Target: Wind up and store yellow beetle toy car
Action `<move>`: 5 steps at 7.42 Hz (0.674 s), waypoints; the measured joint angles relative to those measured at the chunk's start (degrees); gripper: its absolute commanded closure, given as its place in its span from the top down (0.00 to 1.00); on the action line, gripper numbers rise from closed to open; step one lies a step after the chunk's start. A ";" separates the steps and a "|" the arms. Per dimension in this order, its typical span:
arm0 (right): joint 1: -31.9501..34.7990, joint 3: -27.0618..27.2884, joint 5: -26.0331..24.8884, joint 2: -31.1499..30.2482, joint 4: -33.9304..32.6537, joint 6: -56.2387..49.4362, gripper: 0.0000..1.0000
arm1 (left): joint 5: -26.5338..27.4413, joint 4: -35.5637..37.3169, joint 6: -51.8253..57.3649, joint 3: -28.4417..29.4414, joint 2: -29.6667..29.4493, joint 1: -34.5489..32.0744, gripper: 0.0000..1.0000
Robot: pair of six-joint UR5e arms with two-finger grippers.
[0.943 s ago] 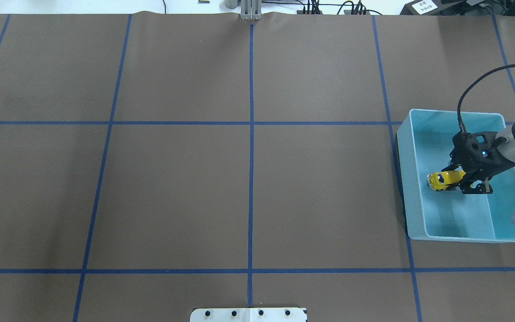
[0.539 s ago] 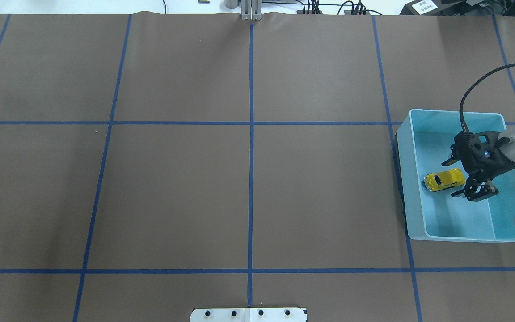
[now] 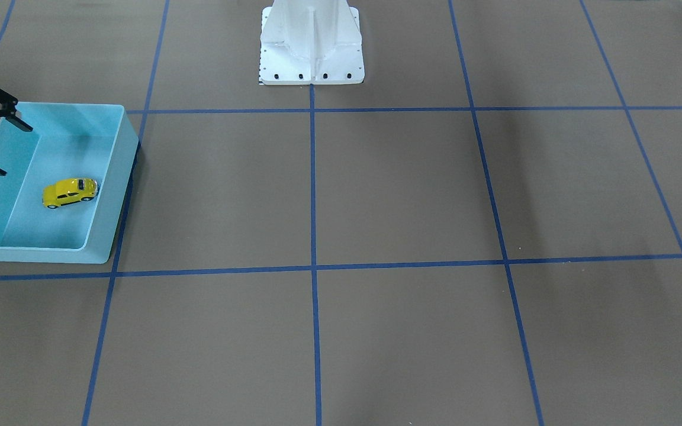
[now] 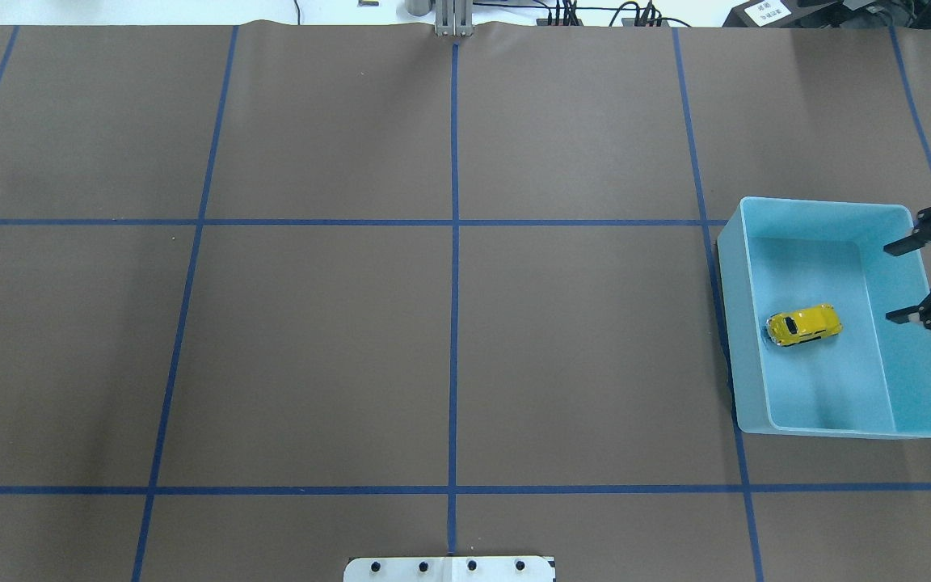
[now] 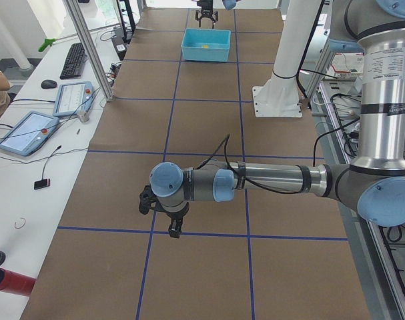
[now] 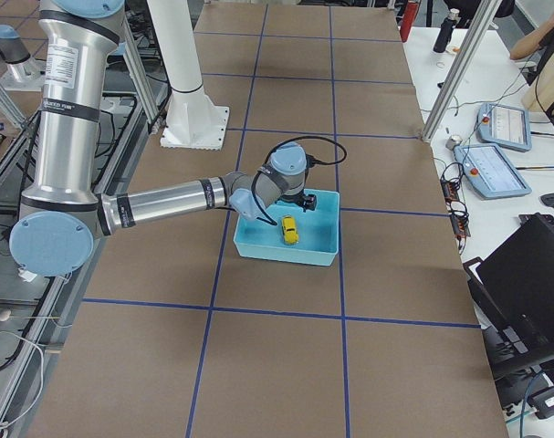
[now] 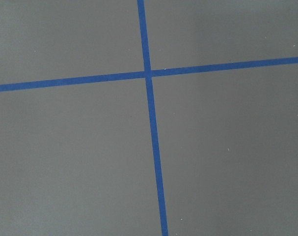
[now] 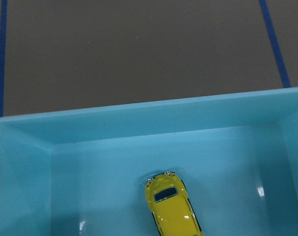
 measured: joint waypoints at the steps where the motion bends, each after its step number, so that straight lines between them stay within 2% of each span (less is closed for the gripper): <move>1: 4.65 0.88 0.58 1.69 -5.59 1.47 1.00 | 0.00 0.00 0.00 0.00 0.00 0.00 1.00; 3: 12.62 1.34 0.73 8.48 -21.71 5.64 1.00 | 0.00 0.00 0.00 -0.09 0.00 0.00 1.00; 5: 16.53 -0.59 -0.17 10.06 -27.83 17.25 1.00 | 0.00 0.00 0.00 -0.15 -0.05 0.05 1.00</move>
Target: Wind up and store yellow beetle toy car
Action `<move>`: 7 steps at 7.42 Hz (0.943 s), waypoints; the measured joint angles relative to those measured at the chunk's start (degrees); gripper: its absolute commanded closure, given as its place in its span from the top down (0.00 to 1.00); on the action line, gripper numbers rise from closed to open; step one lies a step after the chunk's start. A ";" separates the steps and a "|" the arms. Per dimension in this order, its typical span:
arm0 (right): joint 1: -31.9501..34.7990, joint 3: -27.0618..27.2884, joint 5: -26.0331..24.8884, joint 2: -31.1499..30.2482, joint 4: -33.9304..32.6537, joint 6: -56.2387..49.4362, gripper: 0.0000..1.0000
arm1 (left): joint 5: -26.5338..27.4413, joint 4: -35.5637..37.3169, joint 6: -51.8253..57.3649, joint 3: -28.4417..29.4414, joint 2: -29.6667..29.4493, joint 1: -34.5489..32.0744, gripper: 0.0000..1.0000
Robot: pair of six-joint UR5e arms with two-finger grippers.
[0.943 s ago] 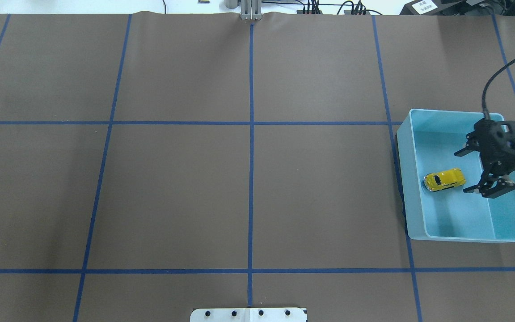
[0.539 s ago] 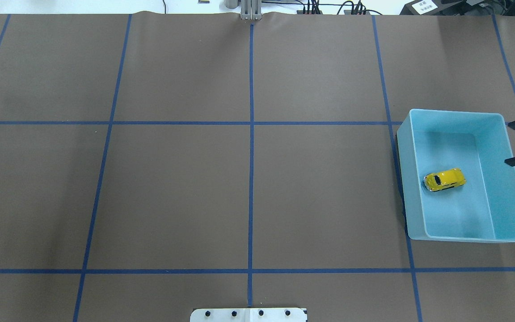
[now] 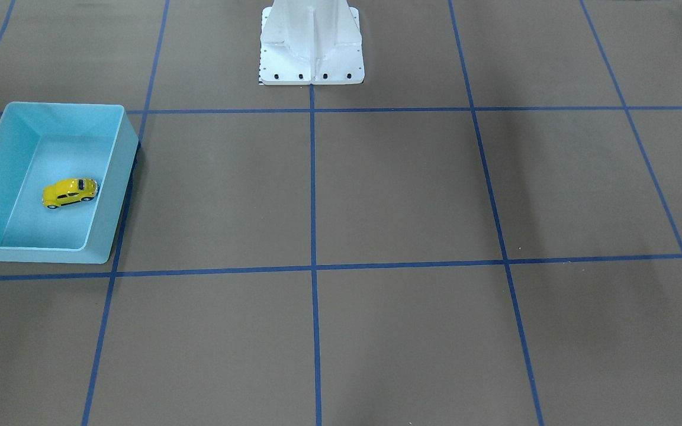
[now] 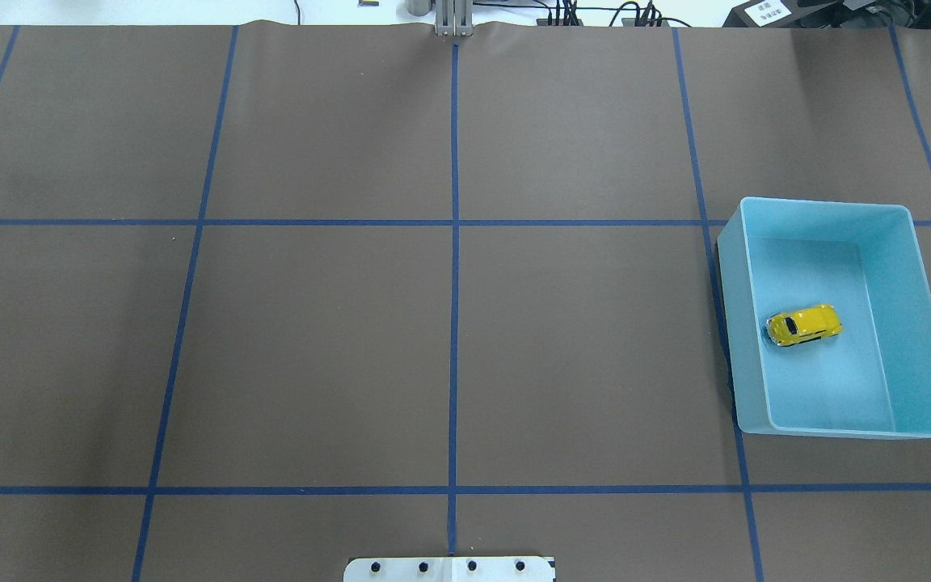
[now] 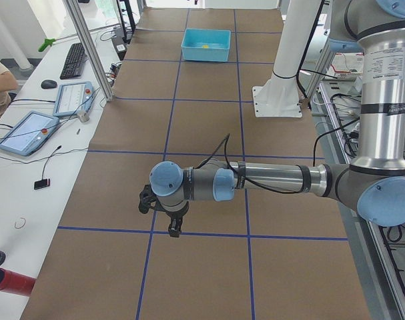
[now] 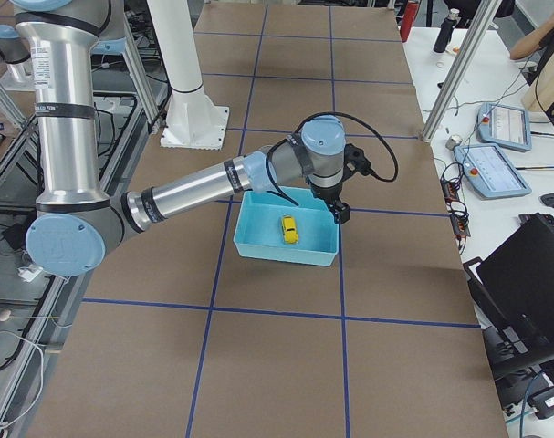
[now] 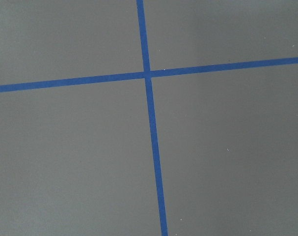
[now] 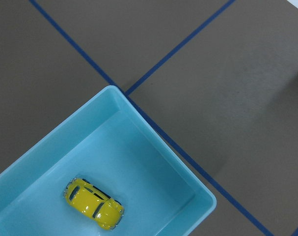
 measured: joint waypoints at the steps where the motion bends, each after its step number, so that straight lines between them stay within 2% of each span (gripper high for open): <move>1: 1.37 -2.33 -0.86 -0.53 -0.67 3.99 1.00 | 0.00 0.00 0.00 -0.02 -0.02 0.01 1.00; 4: 5.30 -9.05 -3.45 -1.24 -3.68 6.74 1.00 | -0.02 0.00 -0.05 -0.05 -0.03 -0.04 1.00; 7: 6.16 -10.06 -4.71 -4.15 -4.61 6.80 1.00 | -0.08 0.02 -0.07 -0.11 0.04 -0.04 1.00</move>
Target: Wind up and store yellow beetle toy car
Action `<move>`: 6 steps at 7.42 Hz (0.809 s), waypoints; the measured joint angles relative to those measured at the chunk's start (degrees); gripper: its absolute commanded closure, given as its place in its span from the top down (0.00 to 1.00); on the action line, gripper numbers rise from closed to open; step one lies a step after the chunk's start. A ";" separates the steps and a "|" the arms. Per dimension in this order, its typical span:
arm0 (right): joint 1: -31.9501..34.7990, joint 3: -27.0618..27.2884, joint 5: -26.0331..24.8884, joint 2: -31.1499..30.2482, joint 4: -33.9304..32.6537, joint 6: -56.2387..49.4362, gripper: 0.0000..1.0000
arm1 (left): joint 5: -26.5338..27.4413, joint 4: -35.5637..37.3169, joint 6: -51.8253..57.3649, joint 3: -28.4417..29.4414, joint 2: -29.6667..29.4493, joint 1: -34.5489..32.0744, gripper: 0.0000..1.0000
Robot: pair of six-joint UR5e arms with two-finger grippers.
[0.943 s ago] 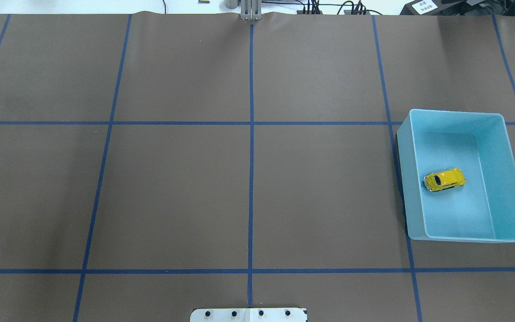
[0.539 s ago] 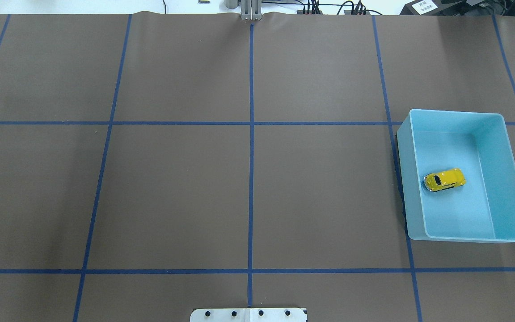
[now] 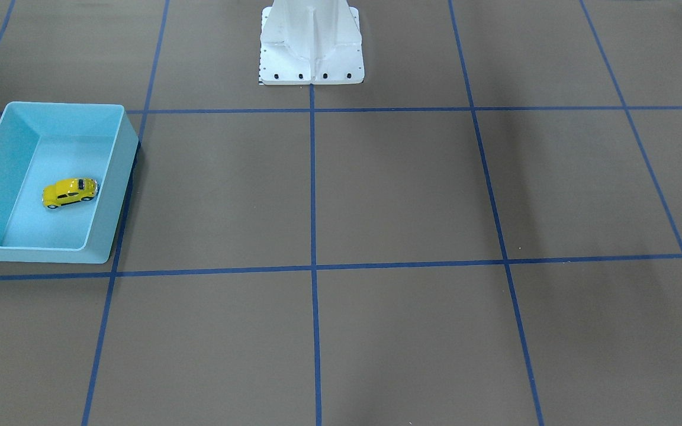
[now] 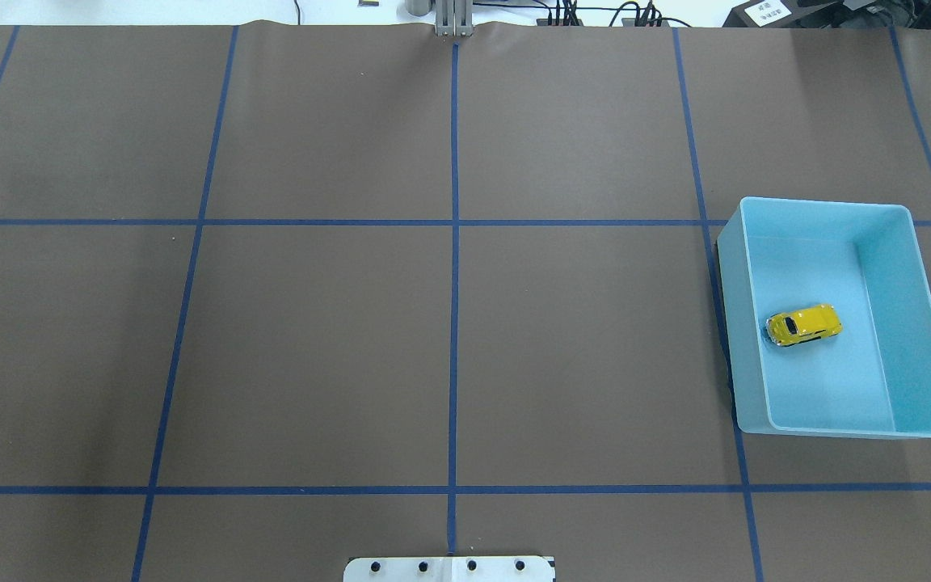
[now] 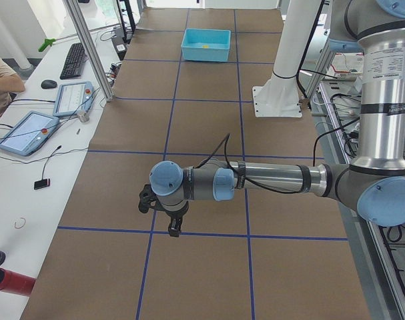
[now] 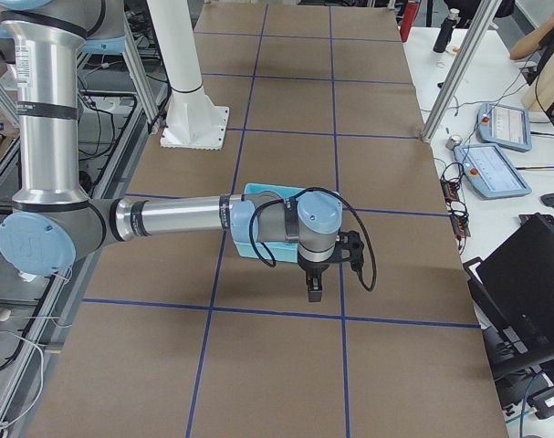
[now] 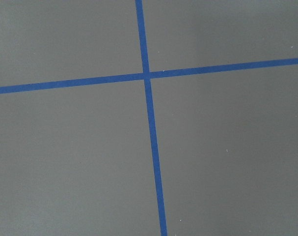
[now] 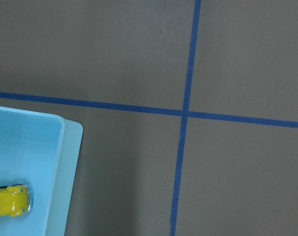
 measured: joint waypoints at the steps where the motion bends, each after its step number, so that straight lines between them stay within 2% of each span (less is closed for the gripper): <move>1: 0.02 0.08 0.15 -0.45 0.04 0.00 1.00 | 0.00 -0.01 0.04 0.00 0.00 0.01 1.00; 6: 0.05 0.34 0.46 -0.96 0.13 -0.09 1.00 | 0.08 -0.02 0.07 -0.01 0.01 0.00 1.00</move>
